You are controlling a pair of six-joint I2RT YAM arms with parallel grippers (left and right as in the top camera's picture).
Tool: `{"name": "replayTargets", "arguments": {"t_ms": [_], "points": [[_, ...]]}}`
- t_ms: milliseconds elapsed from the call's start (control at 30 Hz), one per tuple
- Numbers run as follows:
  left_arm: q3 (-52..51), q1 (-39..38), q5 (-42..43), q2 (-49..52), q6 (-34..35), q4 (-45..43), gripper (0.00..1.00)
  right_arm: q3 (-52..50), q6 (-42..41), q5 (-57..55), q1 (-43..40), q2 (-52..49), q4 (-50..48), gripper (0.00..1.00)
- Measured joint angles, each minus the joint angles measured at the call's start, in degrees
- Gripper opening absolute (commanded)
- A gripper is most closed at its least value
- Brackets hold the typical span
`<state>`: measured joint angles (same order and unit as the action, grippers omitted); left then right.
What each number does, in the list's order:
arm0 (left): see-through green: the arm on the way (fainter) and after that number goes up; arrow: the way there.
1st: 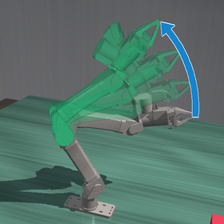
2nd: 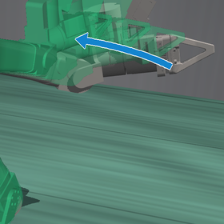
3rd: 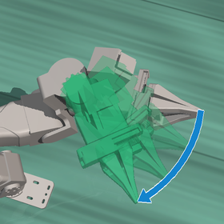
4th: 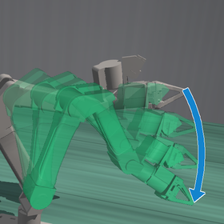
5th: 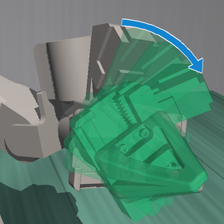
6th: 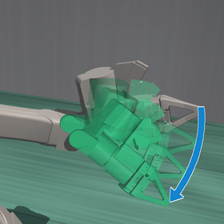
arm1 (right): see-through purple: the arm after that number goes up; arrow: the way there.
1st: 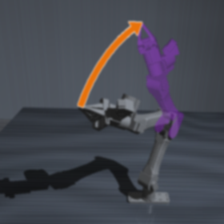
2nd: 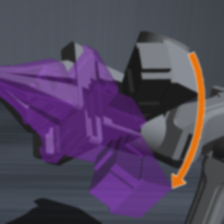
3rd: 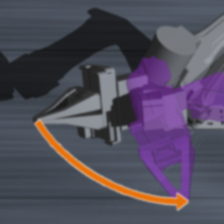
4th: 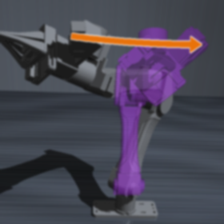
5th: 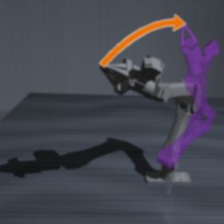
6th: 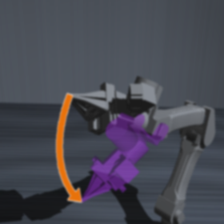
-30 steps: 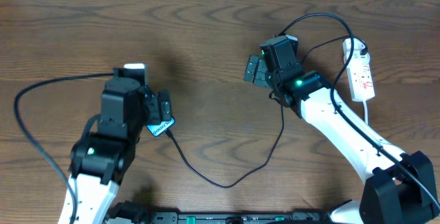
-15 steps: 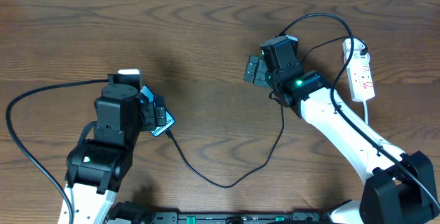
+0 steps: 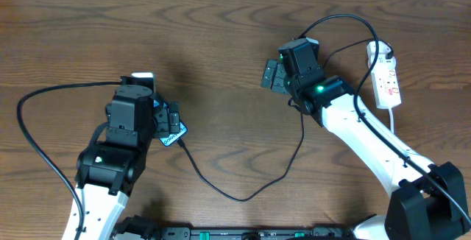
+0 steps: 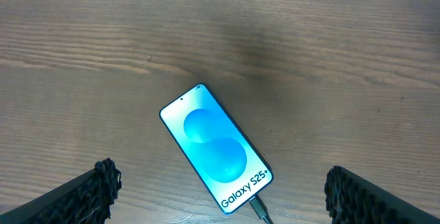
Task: Plug charger to phone and switch on socket
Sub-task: 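Open the left gripper and lift it above the phone, then move the right gripper to the white power strip's switch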
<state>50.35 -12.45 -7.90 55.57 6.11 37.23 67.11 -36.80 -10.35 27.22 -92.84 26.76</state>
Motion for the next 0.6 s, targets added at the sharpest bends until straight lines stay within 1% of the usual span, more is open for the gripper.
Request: {"name": "replayTargets", "arguments": {"t_ms": [600], "points": [[0.00,0.00,0.00,0.37,0.00,0.00,0.97,0.00,0.37,-0.02,0.00,0.00,0.00,0.99]]}}
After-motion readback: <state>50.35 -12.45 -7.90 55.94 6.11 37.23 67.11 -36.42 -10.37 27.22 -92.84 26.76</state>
